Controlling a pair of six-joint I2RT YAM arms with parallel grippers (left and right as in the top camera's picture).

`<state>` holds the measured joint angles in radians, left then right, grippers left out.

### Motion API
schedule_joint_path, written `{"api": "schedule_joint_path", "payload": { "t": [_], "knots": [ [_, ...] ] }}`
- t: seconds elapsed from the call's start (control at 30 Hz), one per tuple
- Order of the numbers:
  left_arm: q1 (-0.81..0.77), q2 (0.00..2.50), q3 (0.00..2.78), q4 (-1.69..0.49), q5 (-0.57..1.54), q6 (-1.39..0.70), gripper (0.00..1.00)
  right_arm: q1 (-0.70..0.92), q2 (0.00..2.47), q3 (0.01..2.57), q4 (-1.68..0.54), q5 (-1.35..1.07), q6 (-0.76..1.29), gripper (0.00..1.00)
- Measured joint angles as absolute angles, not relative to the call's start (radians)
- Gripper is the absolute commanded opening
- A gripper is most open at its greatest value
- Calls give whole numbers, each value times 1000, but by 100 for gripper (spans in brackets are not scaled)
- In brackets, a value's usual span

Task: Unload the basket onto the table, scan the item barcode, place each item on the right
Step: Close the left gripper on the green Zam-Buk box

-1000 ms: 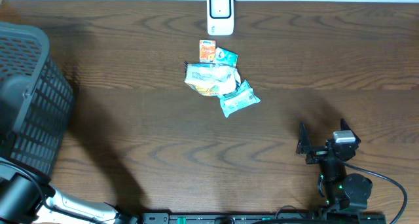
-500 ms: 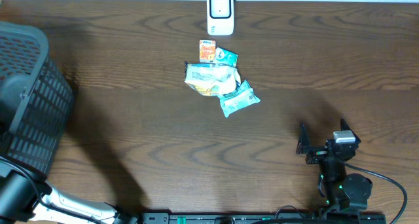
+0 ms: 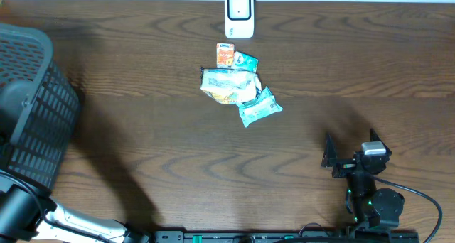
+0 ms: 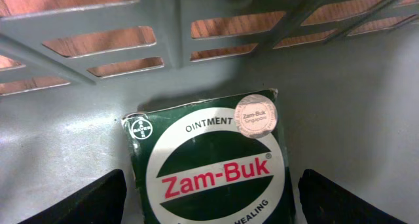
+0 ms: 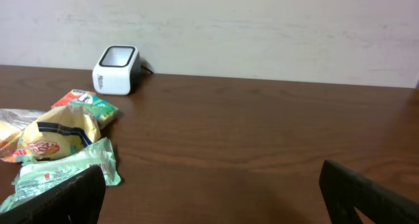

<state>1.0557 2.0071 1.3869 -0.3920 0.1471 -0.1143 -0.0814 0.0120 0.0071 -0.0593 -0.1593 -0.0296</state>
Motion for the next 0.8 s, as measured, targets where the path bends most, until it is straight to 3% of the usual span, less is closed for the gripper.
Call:
{"api": "schedule_joint_path", "payload": {
  "t": [0.17, 0.37, 0.47, 0.8],
  "knots": [
    [1056, 2013, 1387, -394, 136, -107, 83, -81, 12, 7, -60, -159, -30, 99],
    [1053, 2024, 1387, -385, 126, -99, 58, -81, 12, 7, -59, -159, -30, 99],
    [1053, 2024, 1387, -385, 125, -99, 36, -81, 12, 7, -60, -159, -30, 99],
    [1053, 1858, 1380, -394, 125, -105, 40, -81, 12, 7, -60, -159, -30, 99]
  ]
}}
